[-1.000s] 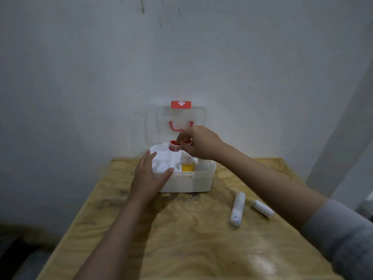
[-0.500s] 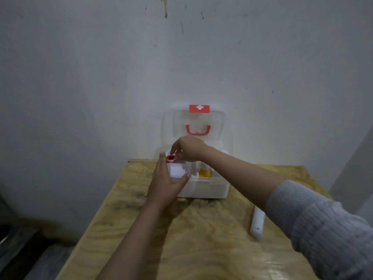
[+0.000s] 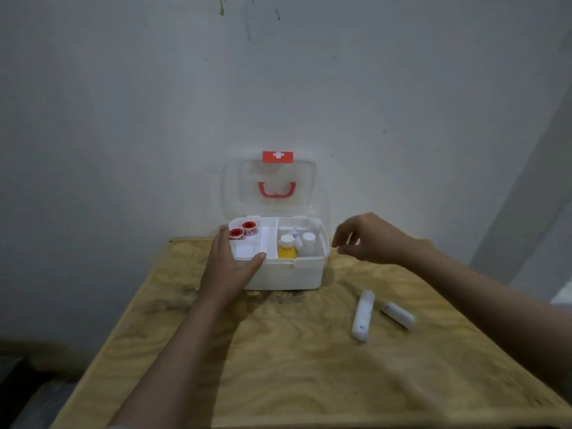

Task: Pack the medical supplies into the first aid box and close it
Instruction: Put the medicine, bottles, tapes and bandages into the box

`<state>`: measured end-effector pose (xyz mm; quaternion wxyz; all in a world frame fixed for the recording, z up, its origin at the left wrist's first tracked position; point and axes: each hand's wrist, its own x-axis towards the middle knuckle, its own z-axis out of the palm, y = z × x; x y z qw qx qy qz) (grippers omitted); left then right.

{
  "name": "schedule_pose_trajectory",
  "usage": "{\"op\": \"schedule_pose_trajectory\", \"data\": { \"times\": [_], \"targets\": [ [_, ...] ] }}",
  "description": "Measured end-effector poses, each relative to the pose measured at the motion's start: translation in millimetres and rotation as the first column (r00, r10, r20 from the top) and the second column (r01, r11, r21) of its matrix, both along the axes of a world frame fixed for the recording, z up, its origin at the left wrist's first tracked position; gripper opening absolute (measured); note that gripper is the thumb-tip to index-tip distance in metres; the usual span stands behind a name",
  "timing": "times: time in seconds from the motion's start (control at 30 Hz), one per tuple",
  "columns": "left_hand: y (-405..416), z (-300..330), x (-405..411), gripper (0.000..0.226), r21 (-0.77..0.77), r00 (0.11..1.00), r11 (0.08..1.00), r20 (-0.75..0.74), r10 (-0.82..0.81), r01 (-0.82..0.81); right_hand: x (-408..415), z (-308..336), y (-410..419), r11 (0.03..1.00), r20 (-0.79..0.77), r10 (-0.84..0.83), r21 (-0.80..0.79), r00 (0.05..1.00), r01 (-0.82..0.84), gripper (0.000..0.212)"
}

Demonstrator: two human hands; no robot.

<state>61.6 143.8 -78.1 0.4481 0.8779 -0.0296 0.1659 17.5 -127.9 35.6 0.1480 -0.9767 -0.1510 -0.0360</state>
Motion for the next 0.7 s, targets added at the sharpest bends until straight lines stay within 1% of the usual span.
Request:
{"op": "schedule_pose_trajectory", "data": {
  "times": [0.1, 0.17, 0.27, 0.33, 0.4, 0.47, 0.53, 0.63, 0.7],
  "targets": [
    [0.7, -0.2, 0.9, 0.098, 0.002, 1.000, 1.000, 0.003, 0.005, -0.005, -28.4, -22.1, -34.8, 0.996, -0.118, -0.053, -0.073, 0.992, 0.044, 0.013],
    [-0.5, 0.1, 1.1, 0.098, 0.015, 1.000, 1.000, 0.002, 0.009, -0.009, -41.8, -38.4, -49.3, 0.994, -0.152, -0.079, -0.088, 0.985, 0.066, 0.020],
    [-2.2, 0.7, 0.4, 0.096, 0.033, 1.000, 0.999, -0.011, 0.017, -0.016, -52.4, -59.0, -58.3, 0.996, -0.152, -0.073, -0.065, 0.986, 0.064, 0.031],
    [-2.5, 1.0, 0.2, 0.097, 0.036, 1.000, 0.999, -0.007, 0.013, -0.013, -52.5, -68.8, -59.3, 0.997, -0.126, -0.054, -0.063, 0.991, 0.047, 0.034],
    [-2.7, 1.0, 0.0, 0.096, 0.041, 1.000, 0.999, -0.005, 0.015, -0.015, -50.1, -76.7, -58.1, 0.998, -0.147, -0.031, -0.055, 0.989, 0.023, 0.035],
    [-3.7, 1.4, -0.9, 0.095, 0.043, 1.000, 0.999, -0.003, 0.016, -0.016, -48.0, -82.9, -55.6, 0.999, -0.194, -0.018, -0.050, 0.981, 0.008, 0.033],
    [-4.6, 2.2, -1.3, 0.094, 0.044, 1.000, 0.999, 0.001, 0.015, -0.015, -46.2, -85.7, -54.6, 0.999, -0.209, -0.007, -0.034, 0.978, 0.000, 0.030],
    [-4.9, 2.9, -1.1, 0.095, 0.044, 1.000, 0.999, -0.010, 0.016, -0.015, -44.2, -82.1, -57.2, 1.000, -0.188, 0.016, 0.002, 0.982, -0.016, 0.025],
    [-4.9, 2.9, -1.0, 0.095, 0.046, 1.000, 0.999, -0.014, 0.021, -0.020, -42.2, -77.2, -60.2, 0.998, -0.144, 0.020, 0.054, 0.989, -0.012, 0.020]
  ]
}}
